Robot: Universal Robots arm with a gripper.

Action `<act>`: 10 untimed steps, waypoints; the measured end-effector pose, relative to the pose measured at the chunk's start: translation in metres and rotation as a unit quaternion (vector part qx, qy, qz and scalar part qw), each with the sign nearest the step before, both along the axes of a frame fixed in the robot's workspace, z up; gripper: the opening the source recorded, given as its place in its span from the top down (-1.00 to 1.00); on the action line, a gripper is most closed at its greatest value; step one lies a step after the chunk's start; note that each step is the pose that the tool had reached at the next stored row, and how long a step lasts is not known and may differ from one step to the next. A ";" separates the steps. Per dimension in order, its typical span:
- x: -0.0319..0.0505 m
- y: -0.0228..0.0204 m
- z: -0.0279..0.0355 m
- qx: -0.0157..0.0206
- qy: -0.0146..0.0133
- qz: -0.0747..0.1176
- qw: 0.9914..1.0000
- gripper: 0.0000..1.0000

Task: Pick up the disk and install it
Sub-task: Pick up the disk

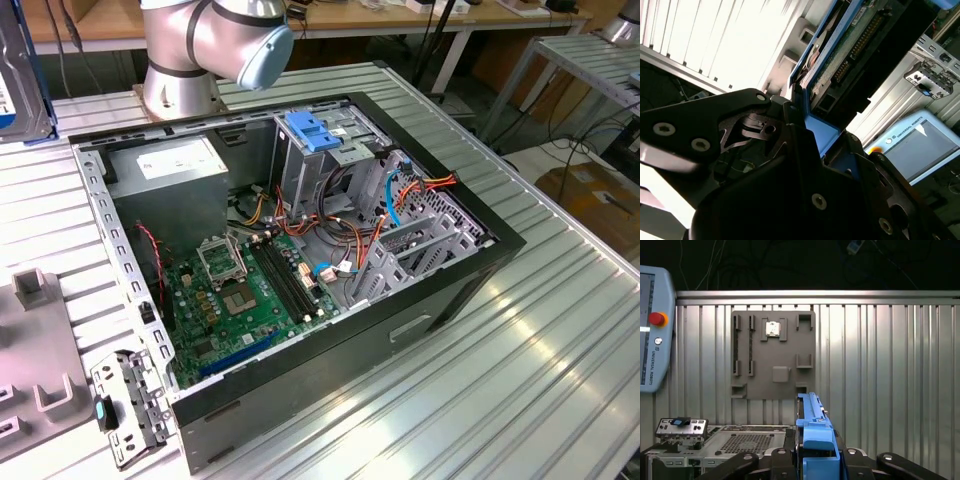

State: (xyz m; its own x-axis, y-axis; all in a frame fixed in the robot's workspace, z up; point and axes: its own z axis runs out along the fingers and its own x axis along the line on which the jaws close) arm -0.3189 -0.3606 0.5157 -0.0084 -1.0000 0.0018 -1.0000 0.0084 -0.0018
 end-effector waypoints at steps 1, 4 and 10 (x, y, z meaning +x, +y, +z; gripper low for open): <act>0.0026 -0.0002 0.0000 0.000 0.000 0.000 1.000 0.25; 0.0086 -0.0008 0.0000 0.000 0.001 0.000 1.000 0.25; 0.0170 -0.0036 0.0000 0.000 0.002 0.000 1.000 0.25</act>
